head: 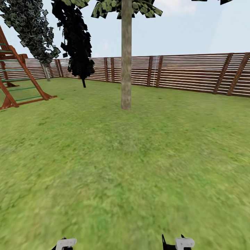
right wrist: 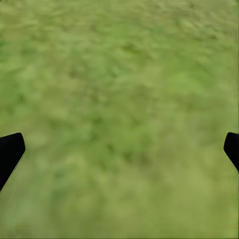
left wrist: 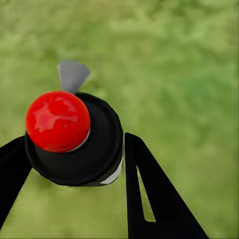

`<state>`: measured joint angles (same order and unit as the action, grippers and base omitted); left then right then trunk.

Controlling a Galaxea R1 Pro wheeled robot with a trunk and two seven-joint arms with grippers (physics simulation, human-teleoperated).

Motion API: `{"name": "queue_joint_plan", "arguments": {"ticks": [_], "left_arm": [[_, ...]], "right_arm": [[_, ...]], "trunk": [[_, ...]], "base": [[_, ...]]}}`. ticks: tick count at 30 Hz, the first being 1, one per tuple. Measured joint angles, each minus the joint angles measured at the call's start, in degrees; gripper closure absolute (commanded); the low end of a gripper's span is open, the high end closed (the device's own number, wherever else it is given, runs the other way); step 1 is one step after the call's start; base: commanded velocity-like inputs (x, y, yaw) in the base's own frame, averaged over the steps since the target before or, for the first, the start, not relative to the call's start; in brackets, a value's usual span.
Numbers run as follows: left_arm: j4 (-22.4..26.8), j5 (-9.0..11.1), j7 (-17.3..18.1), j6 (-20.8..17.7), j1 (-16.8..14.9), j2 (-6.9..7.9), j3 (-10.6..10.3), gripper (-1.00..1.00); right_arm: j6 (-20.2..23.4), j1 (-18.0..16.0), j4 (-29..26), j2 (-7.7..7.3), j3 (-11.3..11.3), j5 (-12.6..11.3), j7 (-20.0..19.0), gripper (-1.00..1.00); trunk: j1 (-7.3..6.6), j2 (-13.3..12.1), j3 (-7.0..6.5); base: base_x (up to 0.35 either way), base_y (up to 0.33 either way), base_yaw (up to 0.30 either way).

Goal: In the garden, pick up the pesticide atomizer on the floor and spray pesticide onto both trees until each tree trunk is fully covered.

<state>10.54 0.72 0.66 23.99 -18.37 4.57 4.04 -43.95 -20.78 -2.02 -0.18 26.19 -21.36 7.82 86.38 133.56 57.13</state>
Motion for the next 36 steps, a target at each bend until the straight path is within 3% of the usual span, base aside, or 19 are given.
{"name": "queue_joint_plan", "arguments": {"ticks": [36], "left_arm": [[0.00, -0.02, -0.01, 0.00, 0.00, 0.00, 0.00, 1.00]], "right_arm": [[0.00, 0.01, 0.00, 0.00, 0.00, 0.00, 0.00, -1.00]], "trunk": [[0.00, 0.00, 0.00]], "base": [[0.339, 0.000, 0.000]]}}
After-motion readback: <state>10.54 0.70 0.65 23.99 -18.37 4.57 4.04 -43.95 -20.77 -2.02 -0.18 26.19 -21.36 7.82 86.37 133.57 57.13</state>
